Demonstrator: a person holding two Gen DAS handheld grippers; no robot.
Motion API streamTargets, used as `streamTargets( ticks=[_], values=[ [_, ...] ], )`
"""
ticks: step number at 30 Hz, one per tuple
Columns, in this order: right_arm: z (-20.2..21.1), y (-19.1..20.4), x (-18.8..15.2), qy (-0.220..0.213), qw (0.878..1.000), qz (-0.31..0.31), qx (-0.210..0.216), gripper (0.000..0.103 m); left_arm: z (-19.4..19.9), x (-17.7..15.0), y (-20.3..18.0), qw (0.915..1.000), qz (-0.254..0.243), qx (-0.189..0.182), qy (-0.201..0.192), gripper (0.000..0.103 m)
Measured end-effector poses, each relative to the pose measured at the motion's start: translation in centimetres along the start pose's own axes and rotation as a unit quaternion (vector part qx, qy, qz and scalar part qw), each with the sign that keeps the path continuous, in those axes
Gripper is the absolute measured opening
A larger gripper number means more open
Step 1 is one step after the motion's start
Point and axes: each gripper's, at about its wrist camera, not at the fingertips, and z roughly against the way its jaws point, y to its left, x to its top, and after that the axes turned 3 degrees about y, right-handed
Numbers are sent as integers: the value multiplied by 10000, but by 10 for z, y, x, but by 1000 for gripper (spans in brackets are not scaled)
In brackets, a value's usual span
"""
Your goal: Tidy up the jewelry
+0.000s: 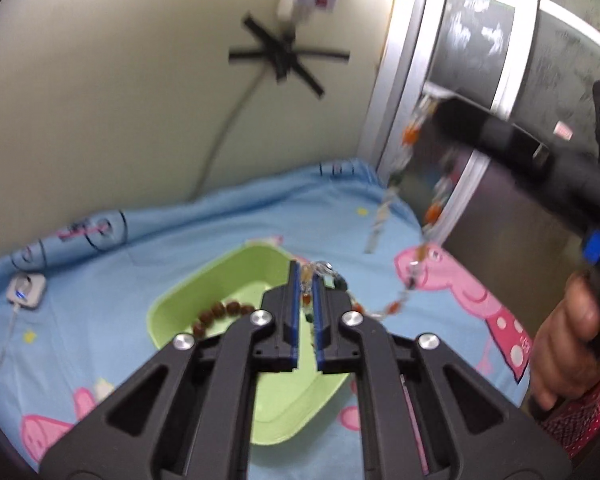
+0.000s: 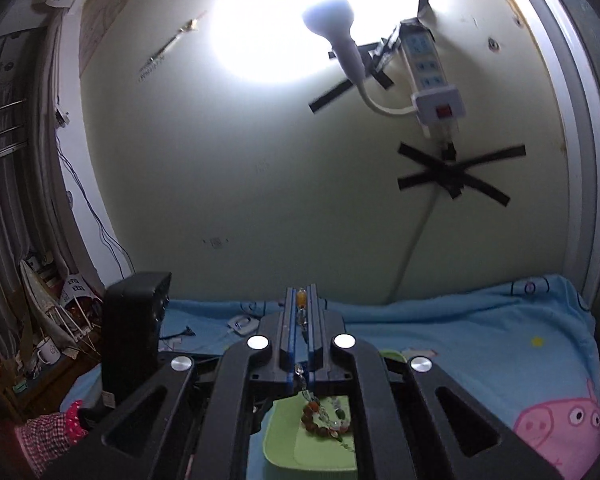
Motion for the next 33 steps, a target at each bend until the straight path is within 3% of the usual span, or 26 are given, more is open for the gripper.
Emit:
streamTargets(
  ticks=[7,12,14,18,21,23,28,33],
  values=[
    [-48,-39,-72,829,9948,-559,-166,0,-43,-23,4,9980,75,68,617,5],
    [-76,-51,-98,1435,9857,-883,10,0,-52,-34,9,9932,94,163,1148,17],
    [-77,-55,-93,1387,9855,-980,40,0,-40,-33,13,9945,120,174,1022,17],
    [-64,-51,-79,1047,9891,-1024,133,0,14,-28,33,9985,345,126,395,18],
    [-55,-41,-72,820,9911,-1000,320,1,59,-34,61,9977,652,170,-76,29],
    [-51,-30,-71,640,9920,-980,473,25,85,-44,81,9956,814,333,-320,34],
    [-55,2,-74,669,9911,-732,884,30,142,-100,145,9808,1491,1134,-548,34],
    [-95,58,-94,1333,9839,-142,1178,30,165,-166,198,9596,2290,1600,-327,34]
  ],
)
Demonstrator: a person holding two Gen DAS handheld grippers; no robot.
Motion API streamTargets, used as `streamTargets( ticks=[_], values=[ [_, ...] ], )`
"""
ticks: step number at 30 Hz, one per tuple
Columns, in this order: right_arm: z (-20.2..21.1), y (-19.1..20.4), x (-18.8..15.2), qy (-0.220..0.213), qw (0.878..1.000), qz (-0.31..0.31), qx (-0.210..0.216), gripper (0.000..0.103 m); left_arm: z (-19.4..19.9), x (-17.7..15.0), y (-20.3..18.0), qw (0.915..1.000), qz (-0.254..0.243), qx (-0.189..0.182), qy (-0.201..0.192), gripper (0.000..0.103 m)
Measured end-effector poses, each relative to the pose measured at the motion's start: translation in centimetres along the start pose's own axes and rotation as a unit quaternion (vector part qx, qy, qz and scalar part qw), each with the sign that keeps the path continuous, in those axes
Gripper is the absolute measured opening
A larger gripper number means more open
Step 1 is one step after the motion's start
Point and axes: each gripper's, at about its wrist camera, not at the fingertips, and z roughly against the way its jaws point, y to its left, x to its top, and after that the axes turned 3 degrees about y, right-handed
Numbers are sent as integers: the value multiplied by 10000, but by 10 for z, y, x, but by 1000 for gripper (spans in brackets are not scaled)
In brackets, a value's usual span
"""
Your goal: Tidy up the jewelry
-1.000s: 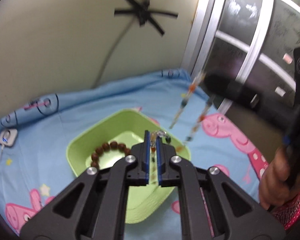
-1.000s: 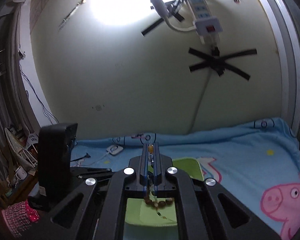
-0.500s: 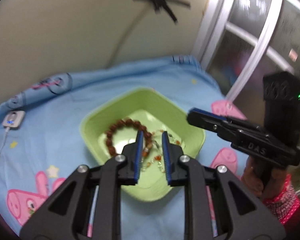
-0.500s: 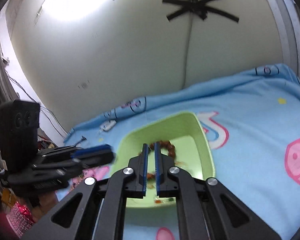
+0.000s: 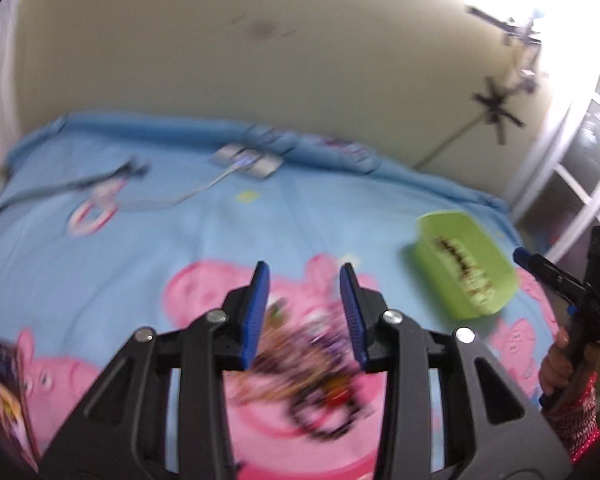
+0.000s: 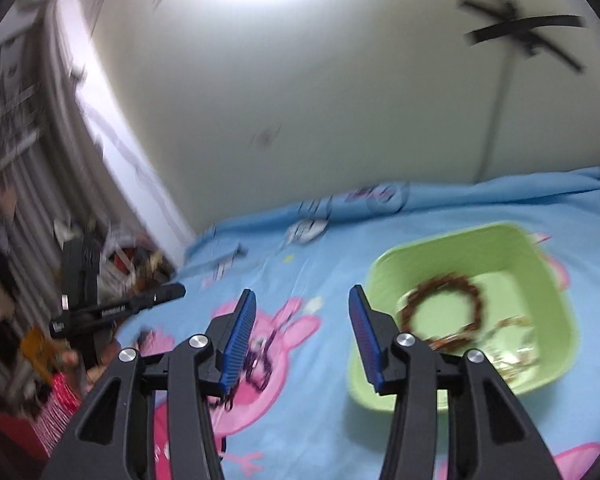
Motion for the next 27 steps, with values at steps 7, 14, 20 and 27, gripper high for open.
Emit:
streamTargets(
  ticks=[7,14,20,27],
  values=[
    [-92,53,-39,1367,9862,888,-278,19,-15,-48,23,9989,163,-65,437,34],
    [-134,70,-53,1786,9735,1261,-665,14,-24,-70,-6,9973,-469,-314,480,34],
    [-135,72,-61,1900,9594,1740,-1144,0,-30,-71,-7,9968,-475,-359,533,34],
    [-59,22,-84,1655,9701,1097,-1396,0,-30,-73,-29,9941,-903,-327,510,35]
  ],
)
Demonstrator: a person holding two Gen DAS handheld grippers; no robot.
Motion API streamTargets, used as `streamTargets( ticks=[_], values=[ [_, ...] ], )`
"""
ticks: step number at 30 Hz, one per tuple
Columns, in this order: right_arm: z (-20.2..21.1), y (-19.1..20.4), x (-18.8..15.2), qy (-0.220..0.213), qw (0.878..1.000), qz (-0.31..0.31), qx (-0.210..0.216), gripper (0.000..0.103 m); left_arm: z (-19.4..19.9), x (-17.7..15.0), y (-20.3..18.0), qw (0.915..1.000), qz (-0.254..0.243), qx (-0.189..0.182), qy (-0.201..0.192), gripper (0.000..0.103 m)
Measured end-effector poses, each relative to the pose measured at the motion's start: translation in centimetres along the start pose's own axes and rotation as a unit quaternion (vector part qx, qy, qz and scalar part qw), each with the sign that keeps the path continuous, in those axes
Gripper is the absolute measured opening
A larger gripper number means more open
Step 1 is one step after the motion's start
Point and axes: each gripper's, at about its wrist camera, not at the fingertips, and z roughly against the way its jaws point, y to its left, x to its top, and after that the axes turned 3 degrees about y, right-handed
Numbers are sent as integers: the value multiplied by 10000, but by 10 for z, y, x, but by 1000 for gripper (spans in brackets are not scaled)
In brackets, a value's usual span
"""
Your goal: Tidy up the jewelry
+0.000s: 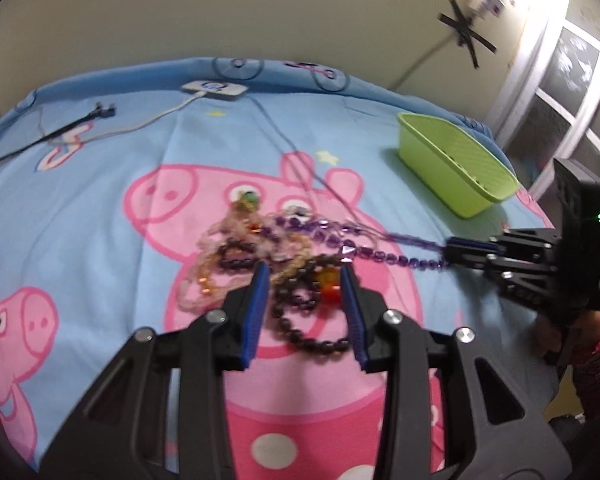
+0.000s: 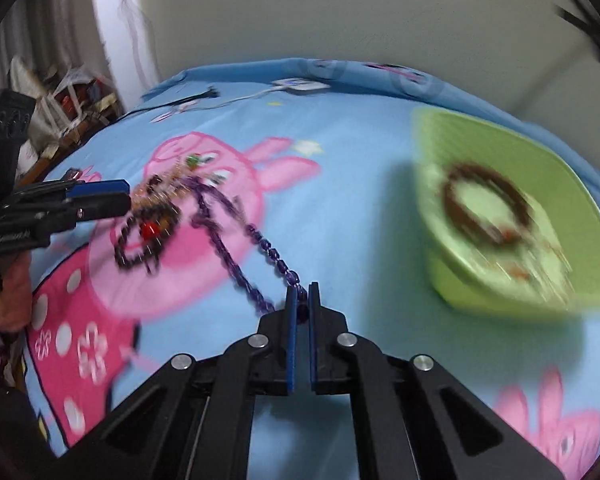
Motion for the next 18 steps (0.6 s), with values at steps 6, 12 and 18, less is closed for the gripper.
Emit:
streamTargets(
  ticks=[6,12,18],
  values=[
    [50,-50,-59,-167,9949,-764,-630,0,-11,6,-50,9977,-651,-182,22,51],
    [73,-87,-87,-297,9869,-1328,-862,0,-39,12,-108,9868,-1600,-218,155,67],
    [85,-104,-92,-644,9817,-1733,-461,0,-79,14,-137,9742,-2197,30,525,67]
  ],
)
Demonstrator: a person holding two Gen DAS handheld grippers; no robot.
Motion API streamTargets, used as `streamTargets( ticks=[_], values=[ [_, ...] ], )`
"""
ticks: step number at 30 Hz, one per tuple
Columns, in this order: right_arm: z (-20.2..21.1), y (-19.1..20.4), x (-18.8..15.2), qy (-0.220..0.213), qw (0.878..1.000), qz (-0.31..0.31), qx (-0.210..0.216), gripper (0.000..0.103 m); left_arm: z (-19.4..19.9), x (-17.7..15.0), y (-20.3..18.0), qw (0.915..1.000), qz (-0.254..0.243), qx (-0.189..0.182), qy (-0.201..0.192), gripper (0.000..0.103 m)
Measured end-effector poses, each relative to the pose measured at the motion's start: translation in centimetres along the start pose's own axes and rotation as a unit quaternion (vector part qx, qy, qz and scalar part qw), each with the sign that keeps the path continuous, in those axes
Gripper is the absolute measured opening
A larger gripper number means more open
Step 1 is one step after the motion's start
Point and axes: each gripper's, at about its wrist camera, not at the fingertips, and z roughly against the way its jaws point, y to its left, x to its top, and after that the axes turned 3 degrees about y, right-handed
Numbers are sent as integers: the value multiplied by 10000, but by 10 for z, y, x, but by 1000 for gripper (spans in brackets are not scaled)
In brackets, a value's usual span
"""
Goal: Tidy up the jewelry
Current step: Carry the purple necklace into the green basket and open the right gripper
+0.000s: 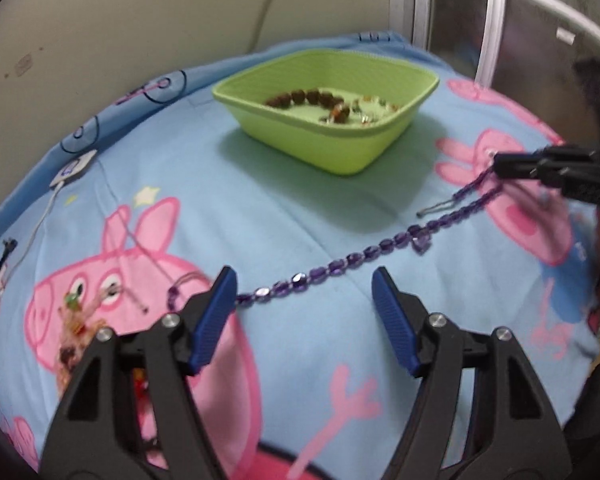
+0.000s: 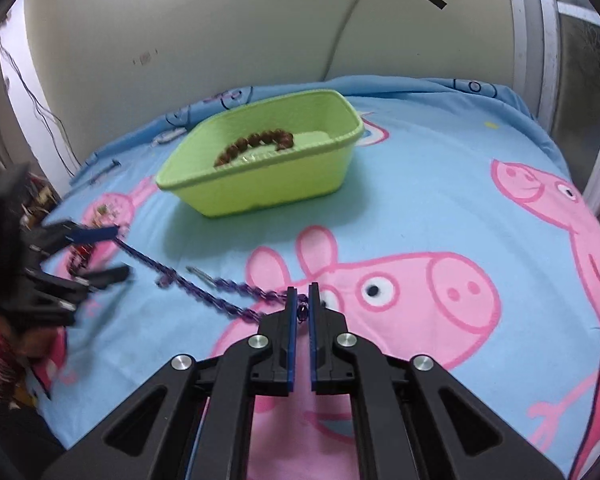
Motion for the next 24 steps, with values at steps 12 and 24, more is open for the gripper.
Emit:
streamTargets(
  ticks=[12,24],
  values=[
    [8,50,31,-278,9750,84,2202,0,4,15,11,9929,601,-1026,-90,6],
    [-32,94,1,482,9864,1304,874,43,43,32,25,9746,1119,-1841,-614,6]
  ],
)
